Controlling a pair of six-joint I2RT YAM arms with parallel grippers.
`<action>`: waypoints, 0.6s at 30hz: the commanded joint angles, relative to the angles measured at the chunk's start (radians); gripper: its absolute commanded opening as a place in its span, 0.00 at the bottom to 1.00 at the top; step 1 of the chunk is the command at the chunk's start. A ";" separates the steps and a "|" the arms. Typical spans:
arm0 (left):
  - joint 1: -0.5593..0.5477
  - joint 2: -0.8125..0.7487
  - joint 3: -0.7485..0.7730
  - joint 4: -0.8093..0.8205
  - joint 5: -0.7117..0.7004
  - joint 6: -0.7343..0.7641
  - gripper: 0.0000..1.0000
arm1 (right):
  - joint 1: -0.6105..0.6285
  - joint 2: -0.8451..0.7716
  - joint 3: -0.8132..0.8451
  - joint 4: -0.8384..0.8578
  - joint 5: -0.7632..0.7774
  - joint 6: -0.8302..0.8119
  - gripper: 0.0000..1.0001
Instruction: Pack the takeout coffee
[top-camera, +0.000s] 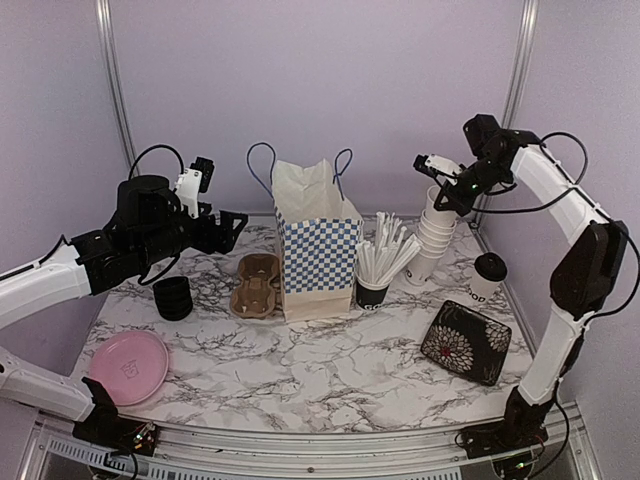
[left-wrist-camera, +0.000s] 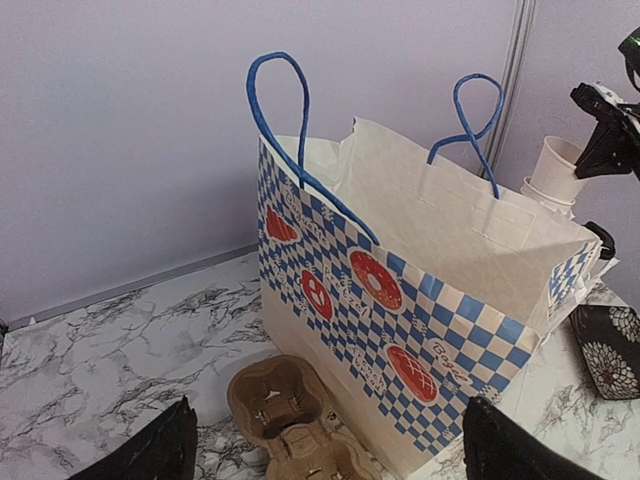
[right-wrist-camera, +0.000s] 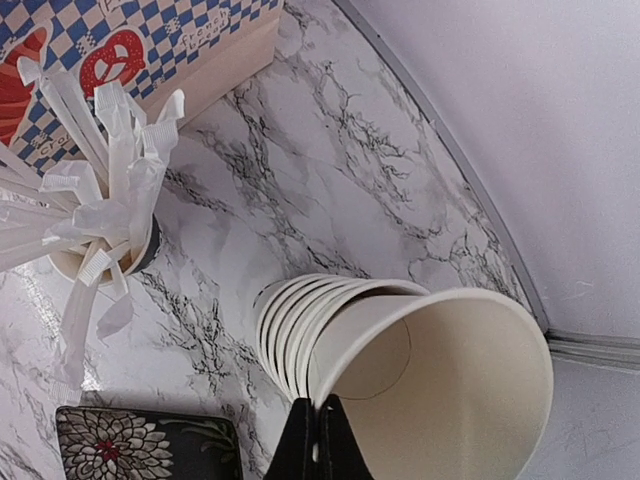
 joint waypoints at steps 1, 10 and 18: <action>0.006 0.007 0.036 -0.017 0.013 0.006 0.93 | -0.028 0.028 0.051 -0.028 -0.052 -0.003 0.00; 0.006 0.007 0.036 -0.017 0.013 0.005 0.93 | -0.007 -0.031 0.080 -0.051 -0.107 -0.031 0.00; 0.006 0.020 0.037 -0.018 -0.002 0.021 0.93 | -0.003 -0.160 0.104 -0.037 -0.164 -0.021 0.00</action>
